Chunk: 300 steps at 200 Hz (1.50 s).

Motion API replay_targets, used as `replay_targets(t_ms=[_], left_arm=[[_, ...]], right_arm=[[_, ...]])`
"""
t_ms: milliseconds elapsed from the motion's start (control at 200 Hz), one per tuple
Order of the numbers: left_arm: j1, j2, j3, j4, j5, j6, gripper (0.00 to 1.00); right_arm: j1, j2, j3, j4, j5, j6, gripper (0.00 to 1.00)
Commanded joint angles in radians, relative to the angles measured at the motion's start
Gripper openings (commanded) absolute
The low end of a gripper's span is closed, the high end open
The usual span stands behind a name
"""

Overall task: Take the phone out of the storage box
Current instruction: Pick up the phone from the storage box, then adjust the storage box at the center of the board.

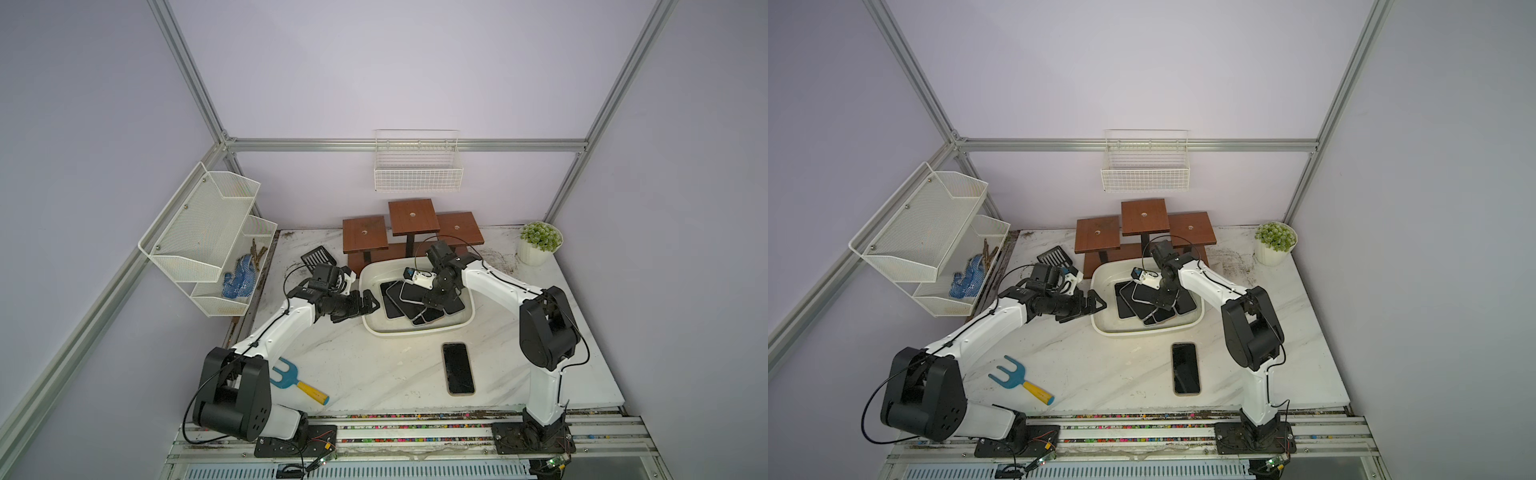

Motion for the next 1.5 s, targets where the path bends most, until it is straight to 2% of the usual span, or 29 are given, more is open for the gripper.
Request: replay_targets(t_ms=[0,475,680,1010,1320,1395,1495], left_arm=[[0.007,0.019,0.025,0.059,0.035,-0.035,1.0],[-0.011,0.053,0.035,0.122,0.057,-0.08,1.0],[-0.037,0.079,0.057,0.14,0.061,-0.09,1.0],[-0.094,0.138,0.118,0.159,0.061,-0.099,1.0],[-0.159,0.206,0.186,0.178,0.051,-0.125,1.0],[-0.169,0.222,0.197,0.181,0.054,-0.133,1.0],[-0.177,0.236,0.209,0.181,0.059,-0.141,1.0]], right_arm=[[-0.006,-0.059,-0.039,0.043,0.043,0.148,0.28],[-0.016,-0.29,-0.197,0.198,0.021,0.543,0.24],[-0.015,-0.397,-0.254,0.206,0.032,0.617,0.24],[-0.03,-0.744,-0.469,0.15,0.139,0.714,0.24],[-0.032,-1.082,-0.717,0.113,0.27,0.897,0.24],[-0.035,-1.105,-0.726,0.124,0.315,0.892,0.25],[-0.04,-1.066,-0.721,0.139,0.33,0.867,0.26]])
